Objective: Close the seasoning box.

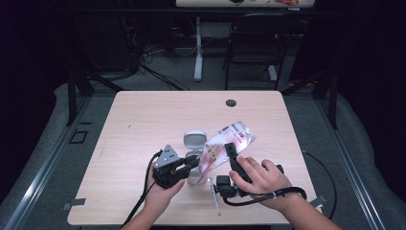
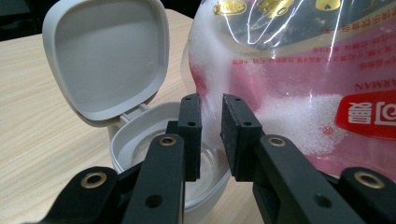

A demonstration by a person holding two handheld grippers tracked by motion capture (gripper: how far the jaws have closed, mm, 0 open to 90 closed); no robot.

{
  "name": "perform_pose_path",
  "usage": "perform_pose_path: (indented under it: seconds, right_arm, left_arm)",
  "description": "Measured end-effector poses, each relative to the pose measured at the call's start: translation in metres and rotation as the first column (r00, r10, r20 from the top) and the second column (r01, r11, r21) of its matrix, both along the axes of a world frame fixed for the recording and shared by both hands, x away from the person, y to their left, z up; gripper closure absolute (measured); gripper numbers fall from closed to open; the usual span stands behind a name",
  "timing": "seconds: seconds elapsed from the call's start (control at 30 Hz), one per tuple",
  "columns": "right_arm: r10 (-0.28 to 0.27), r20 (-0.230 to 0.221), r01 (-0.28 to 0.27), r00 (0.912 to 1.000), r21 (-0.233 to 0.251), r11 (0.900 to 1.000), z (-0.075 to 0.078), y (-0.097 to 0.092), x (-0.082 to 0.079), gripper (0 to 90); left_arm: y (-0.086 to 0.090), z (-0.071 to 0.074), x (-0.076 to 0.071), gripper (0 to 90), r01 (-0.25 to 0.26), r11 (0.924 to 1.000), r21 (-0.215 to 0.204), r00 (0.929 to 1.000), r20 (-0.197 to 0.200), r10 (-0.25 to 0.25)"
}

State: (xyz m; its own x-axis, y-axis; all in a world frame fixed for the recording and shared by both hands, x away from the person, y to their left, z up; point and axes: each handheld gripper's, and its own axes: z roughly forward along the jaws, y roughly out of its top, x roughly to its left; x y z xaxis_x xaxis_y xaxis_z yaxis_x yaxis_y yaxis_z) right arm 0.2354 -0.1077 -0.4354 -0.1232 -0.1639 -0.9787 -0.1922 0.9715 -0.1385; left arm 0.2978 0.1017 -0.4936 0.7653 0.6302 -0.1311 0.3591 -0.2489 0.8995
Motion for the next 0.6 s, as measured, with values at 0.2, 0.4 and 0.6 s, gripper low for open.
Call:
perform_pose_path:
  seconds: [0.2,0.4,0.6]
  right_arm:
    - [0.008,-0.006,-0.008,0.9999,0.014,0.9999,-0.0004,-0.0007,0.0000,85.1]
    - [0.004,-0.003,-0.004,1.0000,0.009,1.0000,-0.0004,-0.0017,-0.0005,85.1]
    - [0.006,-0.003,-0.006,1.0000,0.014,0.9999,-0.0006,-0.0024,-0.0008,85.2]
  left_arm:
    - [0.0007,0.0005,-0.0005,78.2,0.005,1.0000,0.003,1.0000,0.000,-0.005]
    - [-0.0003,0.0006,-0.0008,78.2,0.004,1.0000,0.003,1.0000,-0.003,-0.004]
    - [0.0000,0.0009,-0.0010,78.2,0.002,1.0000,0.003,1.0000,-0.002,-0.002]
